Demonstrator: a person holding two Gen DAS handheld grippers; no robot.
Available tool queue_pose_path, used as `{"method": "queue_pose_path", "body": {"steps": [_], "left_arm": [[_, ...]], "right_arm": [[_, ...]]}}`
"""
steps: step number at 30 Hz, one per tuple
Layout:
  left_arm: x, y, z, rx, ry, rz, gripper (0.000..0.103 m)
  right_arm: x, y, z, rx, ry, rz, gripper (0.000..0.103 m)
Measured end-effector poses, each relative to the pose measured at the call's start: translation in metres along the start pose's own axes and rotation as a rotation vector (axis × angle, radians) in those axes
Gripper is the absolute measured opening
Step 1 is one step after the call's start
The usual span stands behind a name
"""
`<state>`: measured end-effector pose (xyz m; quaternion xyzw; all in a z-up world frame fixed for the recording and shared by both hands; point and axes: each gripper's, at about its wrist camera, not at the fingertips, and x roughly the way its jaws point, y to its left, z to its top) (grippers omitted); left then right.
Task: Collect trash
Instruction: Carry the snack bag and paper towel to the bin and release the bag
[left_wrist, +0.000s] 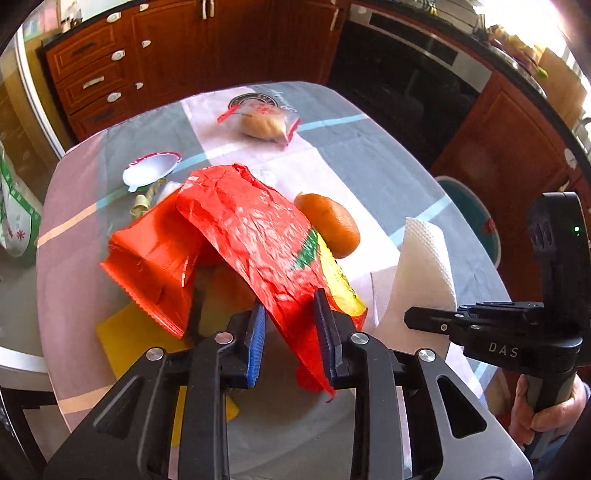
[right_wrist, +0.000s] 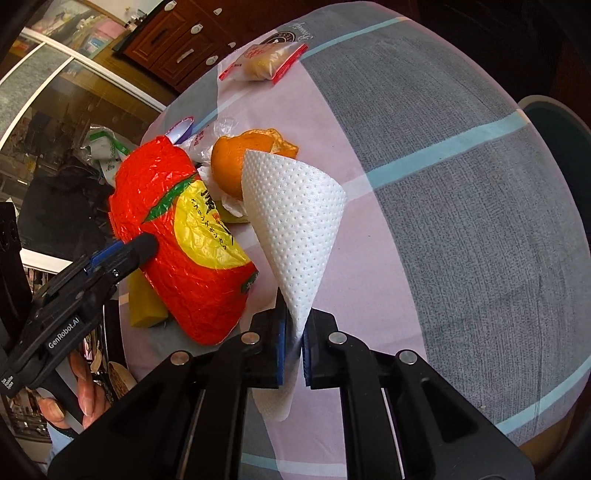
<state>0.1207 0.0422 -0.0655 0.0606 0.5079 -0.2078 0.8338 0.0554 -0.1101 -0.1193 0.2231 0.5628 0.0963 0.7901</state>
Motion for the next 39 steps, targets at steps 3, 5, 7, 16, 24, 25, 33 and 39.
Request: {"method": "queue_pose_path", "body": {"steps": [3, 5, 7, 16, 24, 25, 33, 39], "left_arm": [[0.015, -0.007, 0.000, -0.017, 0.043, -0.016, 0.051], [0.023, -0.016, -0.001, -0.007, 0.056, -0.024, 0.050], [0.025, -0.029, -0.004, 0.026, 0.052, 0.002, 0.023], [-0.030, -0.051, -0.004, 0.042, -0.047, 0.030, 0.005], [-0.048, -0.088, 0.011, 0.100, -0.060, -0.013, 0.005], [-0.045, -0.096, 0.014, 0.111, -0.056, -0.018, 0.006], [-0.024, -0.171, 0.036, 0.254, -0.031, -0.091, 0.006], [0.001, -0.235, 0.058, 0.377, 0.007, -0.143, 0.006]], "right_arm": [[-0.002, -0.011, -0.002, 0.020, 0.001, 0.008, 0.007], [-0.004, -0.019, -0.004, 0.032, 0.001, 0.011, 0.007], [-0.007, -0.026, -0.006, 0.044, -0.001, 0.018, 0.007], [-0.031, -0.046, -0.004, 0.071, -0.054, 0.088, 0.007], [-0.062, -0.066, 0.005, 0.110, -0.129, 0.181, 0.007], [-0.067, -0.071, 0.006, 0.116, -0.143, 0.184, 0.007], [-0.126, -0.135, 0.013, 0.223, -0.282, 0.162, 0.007], [-0.170, -0.191, 0.025, 0.308, -0.396, 0.095, 0.007]]}}
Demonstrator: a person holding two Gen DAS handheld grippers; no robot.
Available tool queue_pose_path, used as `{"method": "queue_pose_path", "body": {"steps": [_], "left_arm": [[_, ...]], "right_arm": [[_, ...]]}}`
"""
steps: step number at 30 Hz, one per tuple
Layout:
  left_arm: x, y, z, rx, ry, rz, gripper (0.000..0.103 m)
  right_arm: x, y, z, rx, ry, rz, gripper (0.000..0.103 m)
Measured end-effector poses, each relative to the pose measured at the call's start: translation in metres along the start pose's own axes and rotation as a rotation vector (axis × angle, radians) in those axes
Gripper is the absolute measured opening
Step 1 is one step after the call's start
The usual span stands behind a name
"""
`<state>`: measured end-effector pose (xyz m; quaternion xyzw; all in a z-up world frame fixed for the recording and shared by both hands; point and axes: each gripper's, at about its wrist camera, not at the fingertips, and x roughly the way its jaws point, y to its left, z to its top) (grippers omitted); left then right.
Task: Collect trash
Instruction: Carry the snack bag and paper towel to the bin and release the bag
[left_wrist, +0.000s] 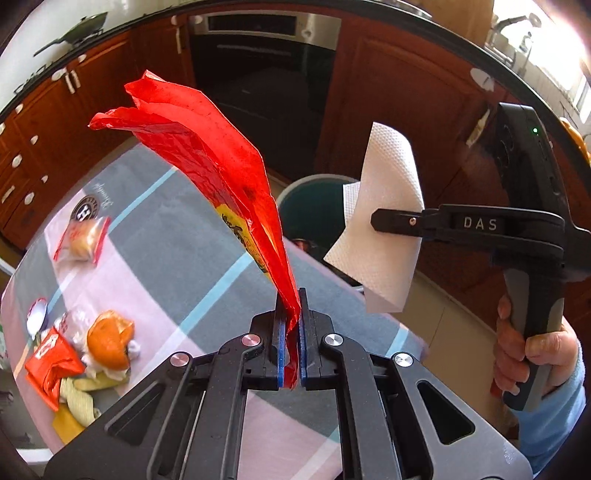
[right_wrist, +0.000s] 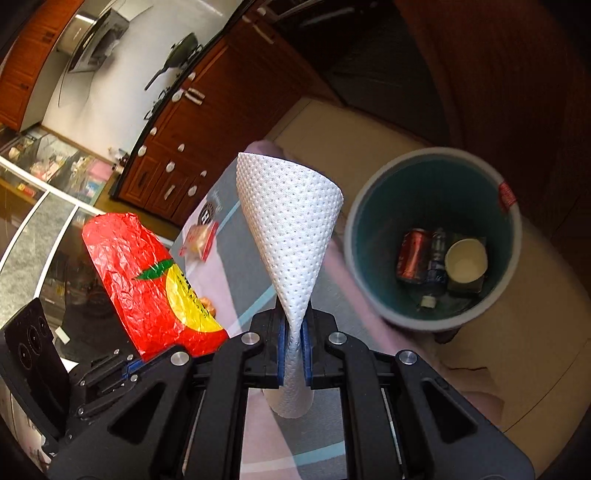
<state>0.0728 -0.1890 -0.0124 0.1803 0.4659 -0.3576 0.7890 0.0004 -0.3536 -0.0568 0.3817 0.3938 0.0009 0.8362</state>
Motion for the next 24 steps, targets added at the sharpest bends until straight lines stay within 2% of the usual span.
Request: {"method": "queue_pose_path", "body": {"steps": [4, 9, 14, 21, 22, 23, 24], "left_arm": [[0.024, -0.023, 0.023, 0.040, 0.017, -0.038, 0.006], [0.061, -0.046, 0.044, 0.076, 0.060, -0.093, 0.006], [0.107, -0.058, 0.052, 0.075, 0.132, -0.142, 0.006], [0.159, -0.061, 0.059, 0.064, 0.210, -0.167, 0.008], [0.164, -0.060, 0.058, 0.059, 0.220, -0.162, 0.010], [0.168, -0.057, 0.058, 0.053, 0.229, -0.155, 0.020], [0.168, -0.055, 0.057, 0.046, 0.227, -0.145, 0.039]], "right_arm": [[-0.011, -0.029, 0.021, 0.046, -0.040, -0.038, 0.007], [-0.010, -0.055, 0.034, 0.075, -0.043, -0.094, 0.007], [-0.004, -0.076, 0.036, 0.106, -0.034, -0.144, 0.007], [0.006, -0.095, 0.040, 0.131, -0.013, -0.199, 0.007], [0.008, -0.096, 0.040, 0.132, -0.010, -0.204, 0.007], [0.010, -0.098, 0.041, 0.133, -0.006, -0.209, 0.007], [0.011, -0.098, 0.041, 0.136, -0.003, -0.213, 0.007]]}}
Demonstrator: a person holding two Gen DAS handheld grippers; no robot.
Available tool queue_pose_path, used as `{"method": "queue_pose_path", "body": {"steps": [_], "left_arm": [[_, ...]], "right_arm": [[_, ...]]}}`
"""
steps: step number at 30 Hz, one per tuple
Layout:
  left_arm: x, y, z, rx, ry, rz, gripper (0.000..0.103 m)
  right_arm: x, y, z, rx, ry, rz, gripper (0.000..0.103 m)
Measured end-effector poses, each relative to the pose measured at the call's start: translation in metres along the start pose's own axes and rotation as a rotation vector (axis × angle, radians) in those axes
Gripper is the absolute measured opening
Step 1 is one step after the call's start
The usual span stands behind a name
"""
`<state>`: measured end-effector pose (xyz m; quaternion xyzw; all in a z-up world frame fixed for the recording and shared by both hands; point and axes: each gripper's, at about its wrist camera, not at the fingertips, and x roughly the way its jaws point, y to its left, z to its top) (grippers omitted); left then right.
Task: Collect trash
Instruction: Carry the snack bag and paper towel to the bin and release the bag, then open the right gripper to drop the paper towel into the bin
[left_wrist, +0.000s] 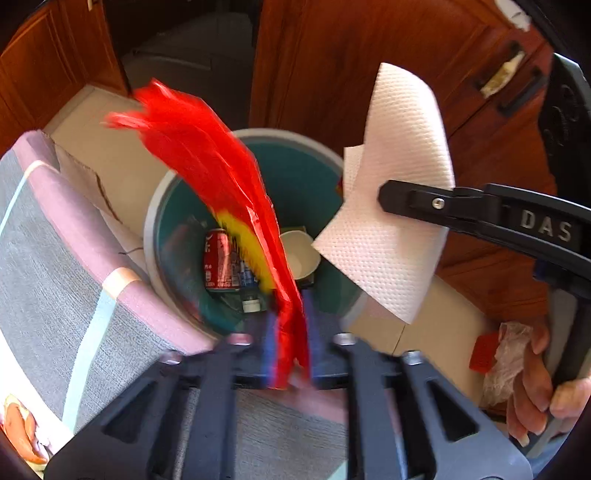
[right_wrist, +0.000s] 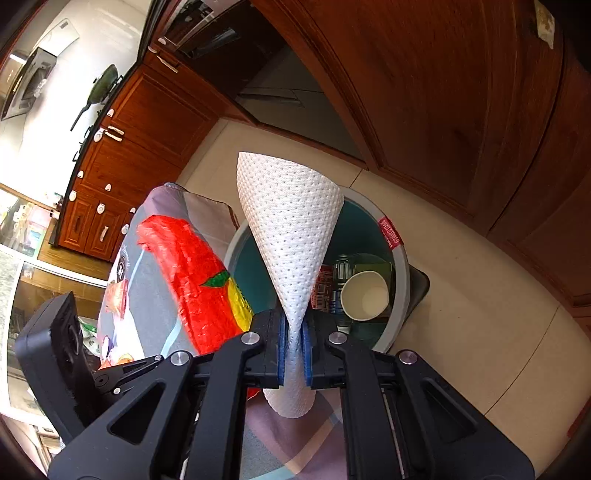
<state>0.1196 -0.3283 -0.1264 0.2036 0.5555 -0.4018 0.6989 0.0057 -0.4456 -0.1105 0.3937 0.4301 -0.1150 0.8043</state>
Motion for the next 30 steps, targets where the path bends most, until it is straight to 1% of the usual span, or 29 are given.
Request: {"method": "queue_pose_path", "body": {"steps": [1, 2, 3, 5, 7, 9, 12, 13, 14, 16, 17, 18, 19, 23, 27, 29, 30], "left_arm": [[-0.002, 0.001, -0.002, -0.005, -0.014, 0.009, 0.046], [-0.005, 0.003, -0.004, -0.006, -0.028, 0.017, 0.056], [-0.008, 0.005, -0.006, -0.007, -0.038, 0.024, 0.062], [-0.015, 0.009, -0.009, -0.017, -0.050, 0.029, 0.067], [-0.020, 0.015, -0.012, -0.030, -0.059, 0.029, 0.070], [-0.026, 0.024, -0.017, -0.047, -0.067, 0.028, 0.079], [-0.035, 0.030, -0.024, -0.070, -0.091, 0.033, 0.088], [-0.038, 0.032, -0.025, -0.076, -0.097, 0.030, 0.089], [-0.041, 0.033, -0.028, -0.083, -0.103, 0.026, 0.091], [-0.046, 0.038, -0.030, -0.092, -0.113, 0.018, 0.093], [-0.049, 0.039, -0.032, -0.095, -0.117, 0.016, 0.095], [-0.050, 0.039, -0.032, -0.097, -0.121, 0.015, 0.096], [-0.052, 0.040, -0.033, -0.098, -0.124, 0.016, 0.097], [-0.055, 0.045, -0.035, -0.112, -0.120, 0.014, 0.097], [-0.061, 0.045, -0.042, -0.117, -0.120, 0.016, 0.097], [-0.067, 0.039, -0.045, -0.118, -0.123, 0.018, 0.097], [-0.067, 0.040, -0.040, -0.119, -0.126, 0.019, 0.097]], "right_arm": [[0.002, 0.000, 0.000, 0.002, 0.005, -0.002, 0.007], [0.004, 0.000, 0.000, 0.002, 0.008, -0.004, 0.007], [0.006, 0.000, 0.000, 0.001, 0.011, -0.008, 0.007], [0.011, 0.003, 0.000, 0.000, 0.019, -0.013, 0.007], [0.015, 0.004, 0.000, -0.002, 0.024, -0.014, 0.007], [0.019, 0.007, 0.002, -0.006, 0.030, -0.015, 0.007], [0.026, 0.014, 0.003, -0.014, 0.037, -0.016, 0.007], [0.027, 0.015, 0.002, -0.016, 0.040, -0.014, 0.007], [0.028, 0.016, 0.001, -0.021, 0.044, -0.012, 0.009], [0.030, 0.019, -0.001, -0.024, 0.052, -0.004, 0.018], [0.031, 0.019, -0.001, -0.021, 0.053, -0.001, 0.048], [0.030, 0.021, -0.002, -0.019, 0.043, -0.007, 0.075], [0.028, 0.022, -0.003, -0.020, 0.032, -0.014, 0.077], [0.025, 0.023, -0.006, -0.006, 0.049, -0.030, 0.077], [0.021, 0.022, -0.009, 0.017, 0.053, -0.037, 0.084], [0.018, 0.023, -0.011, 0.023, 0.052, -0.041, 0.085], [0.017, 0.024, -0.012, 0.027, 0.054, -0.042, 0.085]]}}
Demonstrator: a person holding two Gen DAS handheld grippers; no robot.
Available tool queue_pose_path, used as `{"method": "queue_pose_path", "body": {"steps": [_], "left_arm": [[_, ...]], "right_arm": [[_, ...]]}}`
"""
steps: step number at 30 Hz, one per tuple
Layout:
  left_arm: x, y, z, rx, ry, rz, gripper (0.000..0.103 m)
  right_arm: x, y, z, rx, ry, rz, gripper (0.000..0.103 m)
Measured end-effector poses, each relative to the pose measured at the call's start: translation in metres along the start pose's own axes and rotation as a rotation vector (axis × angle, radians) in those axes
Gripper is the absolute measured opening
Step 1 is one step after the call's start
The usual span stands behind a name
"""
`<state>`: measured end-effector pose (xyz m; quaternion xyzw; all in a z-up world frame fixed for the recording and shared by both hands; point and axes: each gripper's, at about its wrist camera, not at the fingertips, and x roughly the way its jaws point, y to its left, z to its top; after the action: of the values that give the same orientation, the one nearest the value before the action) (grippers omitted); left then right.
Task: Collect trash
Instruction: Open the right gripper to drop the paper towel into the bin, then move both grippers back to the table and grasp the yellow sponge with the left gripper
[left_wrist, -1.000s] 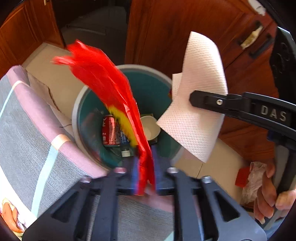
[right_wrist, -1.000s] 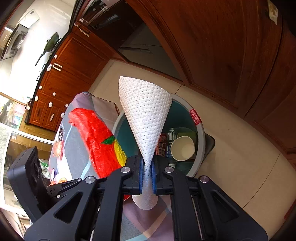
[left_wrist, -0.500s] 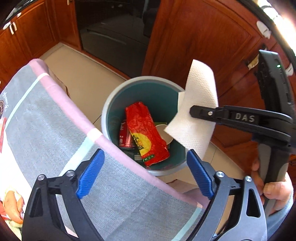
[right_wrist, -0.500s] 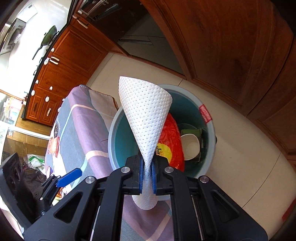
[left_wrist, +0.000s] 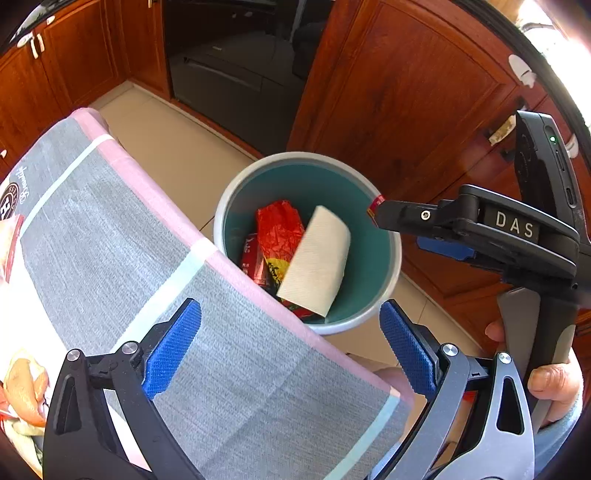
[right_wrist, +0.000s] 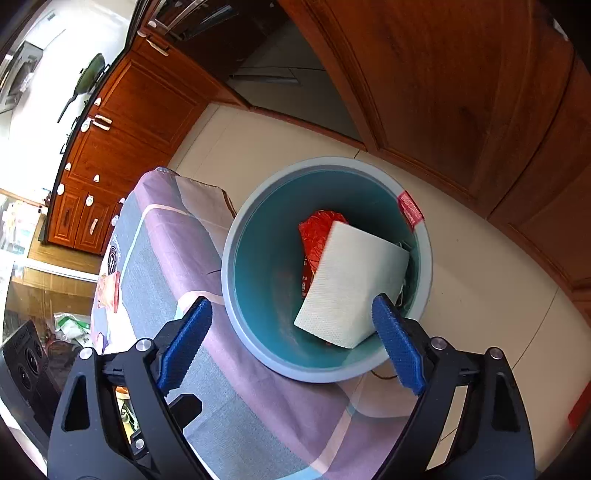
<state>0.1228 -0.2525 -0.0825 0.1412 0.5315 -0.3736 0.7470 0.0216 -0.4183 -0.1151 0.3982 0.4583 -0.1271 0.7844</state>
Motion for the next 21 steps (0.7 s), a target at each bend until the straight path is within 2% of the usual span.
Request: {"method": "queue_pose_path", "body": {"steps": [7, 17, 21], "left_arm": [[-0.009, 0.001, -0.008, -0.020, -0.020, 0.005, 0.098], [-0.050, 0.023, -0.050, -0.075, -0.066, 0.036, 0.098], [-0.070, 0.040, -0.070, -0.113, -0.085, 0.054, 0.099]], "right_arm": [[-0.005, 0.011, -0.011, -0.007, 0.019, -0.011, 0.086], [-0.012, 0.044, -0.044, -0.062, 0.052, -0.004, 0.086], [-0.017, 0.066, -0.063, -0.111, 0.057, 0.009, 0.090]]}}
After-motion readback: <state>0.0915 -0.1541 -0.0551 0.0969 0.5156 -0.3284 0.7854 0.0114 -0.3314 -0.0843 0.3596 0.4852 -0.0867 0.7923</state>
